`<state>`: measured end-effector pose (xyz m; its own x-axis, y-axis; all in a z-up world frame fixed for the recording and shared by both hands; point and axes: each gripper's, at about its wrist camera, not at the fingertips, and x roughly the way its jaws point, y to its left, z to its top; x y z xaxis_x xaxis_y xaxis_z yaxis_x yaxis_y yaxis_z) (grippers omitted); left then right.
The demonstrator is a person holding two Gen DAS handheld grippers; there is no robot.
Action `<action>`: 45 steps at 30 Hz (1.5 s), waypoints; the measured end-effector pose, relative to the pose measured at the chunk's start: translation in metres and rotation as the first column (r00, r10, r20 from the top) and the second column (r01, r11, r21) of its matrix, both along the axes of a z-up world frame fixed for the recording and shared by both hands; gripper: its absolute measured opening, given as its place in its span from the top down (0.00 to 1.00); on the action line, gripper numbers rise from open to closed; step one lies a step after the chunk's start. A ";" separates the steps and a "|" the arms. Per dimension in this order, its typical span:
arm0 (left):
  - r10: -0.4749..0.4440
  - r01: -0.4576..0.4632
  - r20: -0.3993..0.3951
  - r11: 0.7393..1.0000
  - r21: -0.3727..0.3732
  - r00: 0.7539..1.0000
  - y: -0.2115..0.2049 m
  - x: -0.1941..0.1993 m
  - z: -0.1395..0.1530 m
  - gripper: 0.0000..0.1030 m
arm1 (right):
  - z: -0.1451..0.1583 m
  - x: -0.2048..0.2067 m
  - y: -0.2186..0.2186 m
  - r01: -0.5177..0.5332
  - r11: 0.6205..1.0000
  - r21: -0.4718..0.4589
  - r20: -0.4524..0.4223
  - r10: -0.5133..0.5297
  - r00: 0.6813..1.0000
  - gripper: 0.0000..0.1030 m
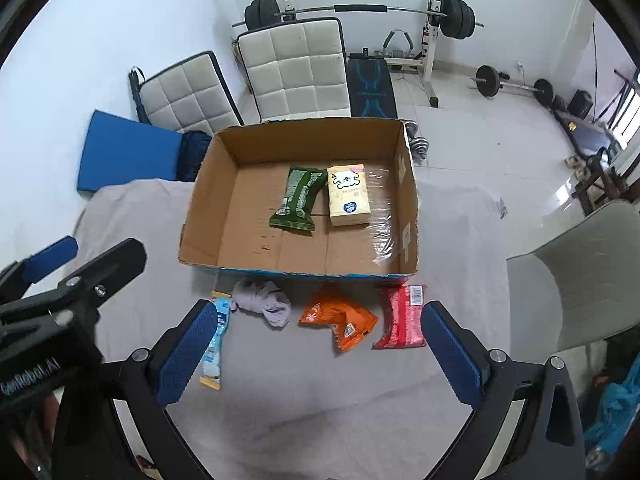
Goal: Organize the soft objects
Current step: 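Grasp the blue stick pack with the left tool while the right grasps the red packet, then lower the stick pack and red packet into the box and release both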
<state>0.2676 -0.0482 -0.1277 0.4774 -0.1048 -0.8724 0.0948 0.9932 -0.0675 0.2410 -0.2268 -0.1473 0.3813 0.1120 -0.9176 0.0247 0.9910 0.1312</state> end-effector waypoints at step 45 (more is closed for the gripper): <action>0.147 -0.106 -0.566 0.989 0.105 0.811 0.054 -0.024 -0.296 0.80 | -0.288 0.012 -0.113 0.261 0.963 -0.072 -0.486 -0.263 0.833 0.47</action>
<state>0.2431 0.0055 -0.4237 -0.1034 -0.0119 -0.9946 -0.0670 0.9977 -0.0050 0.2533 -0.3400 -0.4350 -0.0996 0.0695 -0.9926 0.3435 0.9386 0.0313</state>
